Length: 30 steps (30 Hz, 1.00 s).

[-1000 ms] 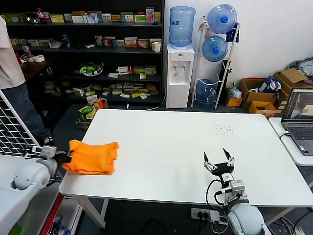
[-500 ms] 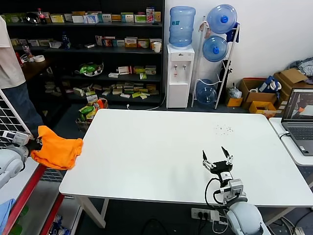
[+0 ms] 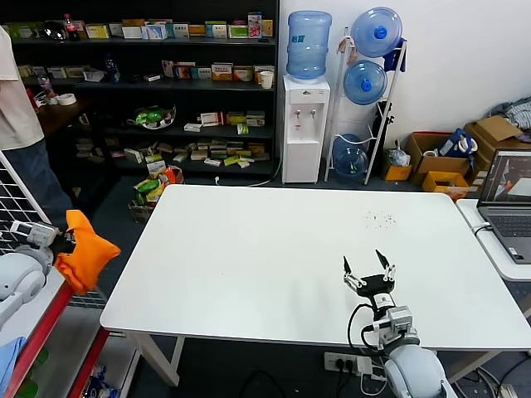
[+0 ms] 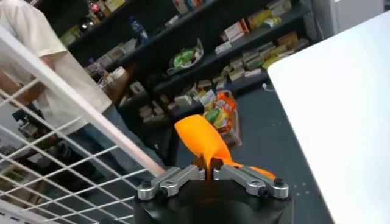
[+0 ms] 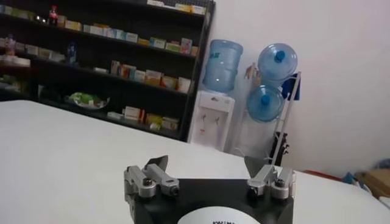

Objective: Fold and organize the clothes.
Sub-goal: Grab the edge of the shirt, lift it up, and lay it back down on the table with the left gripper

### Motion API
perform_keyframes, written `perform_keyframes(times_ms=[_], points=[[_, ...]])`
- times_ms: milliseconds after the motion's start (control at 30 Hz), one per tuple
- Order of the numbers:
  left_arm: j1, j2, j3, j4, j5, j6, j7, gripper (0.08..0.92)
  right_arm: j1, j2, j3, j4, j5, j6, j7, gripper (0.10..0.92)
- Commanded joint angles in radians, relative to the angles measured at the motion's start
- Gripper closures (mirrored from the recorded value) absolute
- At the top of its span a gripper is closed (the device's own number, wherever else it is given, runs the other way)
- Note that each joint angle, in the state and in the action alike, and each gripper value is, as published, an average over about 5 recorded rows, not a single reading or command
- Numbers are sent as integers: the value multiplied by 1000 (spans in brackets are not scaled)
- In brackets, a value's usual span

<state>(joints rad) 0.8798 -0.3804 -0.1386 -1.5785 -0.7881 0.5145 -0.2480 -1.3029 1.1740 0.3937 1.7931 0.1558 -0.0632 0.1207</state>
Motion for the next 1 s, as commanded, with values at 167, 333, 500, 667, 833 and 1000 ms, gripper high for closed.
perform_keyframes(times_ms=[167,333,500,667,833,1000], points=[[43,-141,38,-286,-144,59,-139,877,-7,6,13,-19,-17,-1,0,203],[32,-215,63,-351,-255,81,-181,877,-11,8,29,-27,-21,0,-2,203],[24,-332,108,-325,-240,68,-182,877,-27,-1,51,-23,-21,1,-8,203],[19,-513,179,-263,-162,32,-175,877,-63,-21,80,6,-18,3,-20,203],[6,-672,255,-206,-100,2,-164,877,-125,-45,133,35,8,14,-34,203],[-9,-832,302,-158,-73,-14,-172,877,-192,-58,178,51,43,27,-47,203]])
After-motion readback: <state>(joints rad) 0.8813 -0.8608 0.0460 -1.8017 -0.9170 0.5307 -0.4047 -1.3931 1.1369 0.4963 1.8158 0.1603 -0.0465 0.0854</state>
